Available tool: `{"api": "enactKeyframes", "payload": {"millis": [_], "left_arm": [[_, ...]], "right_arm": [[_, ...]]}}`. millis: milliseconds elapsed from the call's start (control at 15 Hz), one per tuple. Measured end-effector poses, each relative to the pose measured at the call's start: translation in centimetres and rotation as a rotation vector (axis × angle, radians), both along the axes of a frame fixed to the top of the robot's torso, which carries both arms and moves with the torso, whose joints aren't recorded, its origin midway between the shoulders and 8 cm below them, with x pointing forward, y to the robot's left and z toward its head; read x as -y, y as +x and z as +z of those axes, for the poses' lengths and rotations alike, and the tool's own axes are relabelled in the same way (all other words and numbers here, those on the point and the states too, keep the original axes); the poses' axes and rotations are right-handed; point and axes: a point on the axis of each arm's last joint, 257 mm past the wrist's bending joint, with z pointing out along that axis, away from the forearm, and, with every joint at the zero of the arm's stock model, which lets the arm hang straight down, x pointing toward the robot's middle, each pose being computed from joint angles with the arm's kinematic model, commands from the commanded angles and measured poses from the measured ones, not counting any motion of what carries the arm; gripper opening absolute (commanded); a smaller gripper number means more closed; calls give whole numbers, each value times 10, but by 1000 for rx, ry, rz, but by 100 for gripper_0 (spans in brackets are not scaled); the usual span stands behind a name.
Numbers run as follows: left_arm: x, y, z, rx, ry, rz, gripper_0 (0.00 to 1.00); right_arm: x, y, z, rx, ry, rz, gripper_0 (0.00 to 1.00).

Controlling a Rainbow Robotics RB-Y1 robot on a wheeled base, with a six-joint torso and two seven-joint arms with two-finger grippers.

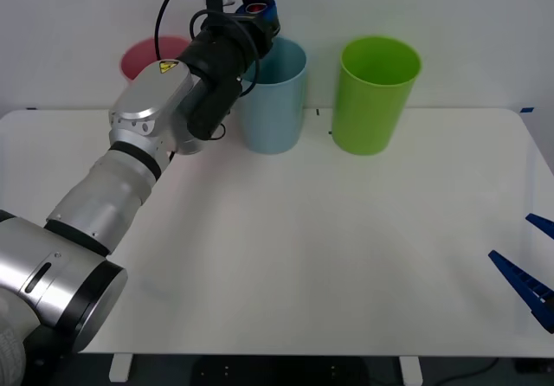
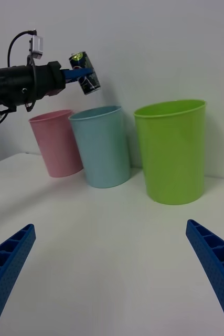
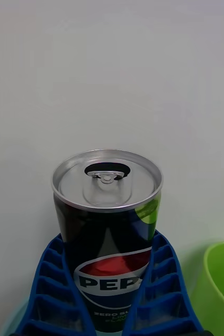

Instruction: Grasp the object on the table and drop it into the matching bin: aluminum can to the light blue bin, PET bottle to the pink bin.

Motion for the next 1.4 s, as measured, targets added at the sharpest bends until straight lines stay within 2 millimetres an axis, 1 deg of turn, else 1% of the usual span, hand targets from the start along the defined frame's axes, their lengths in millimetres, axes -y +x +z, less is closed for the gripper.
{"api": "enactKeyframes", "payload": {"millis": [200, 533, 600, 667, 733, 800, 867, 1400], "left_arm": [[3, 6, 0, -15, 16, 3, 1], [7, 5, -3, -14, 30, -3, 1], [7, 5, -3, -14, 31, -3, 2], [7, 5, -3, -14, 33, -2, 6], [7, 5, -3, -13, 34, -2, 17], [7, 5, -3, -13, 36, -2, 81], [8, 5, -4, -13, 37, -2, 100], [7, 5, -2, -13, 34, -3, 100]], "right_arm": [[0, 0, 0, 0, 0, 0, 100], [0, 0, 0, 0, 0, 0, 100], [0, 0, 0, 0, 0, 0, 100], [0, 0, 0, 0, 0, 0, 100], [0, 0, 0, 0, 0, 0, 100], [0, 0, 0, 0, 0, 0, 100], [0, 0, 0, 0, 0, 0, 100], [0, 0, 0, 0, 0, 0, 100]]}}
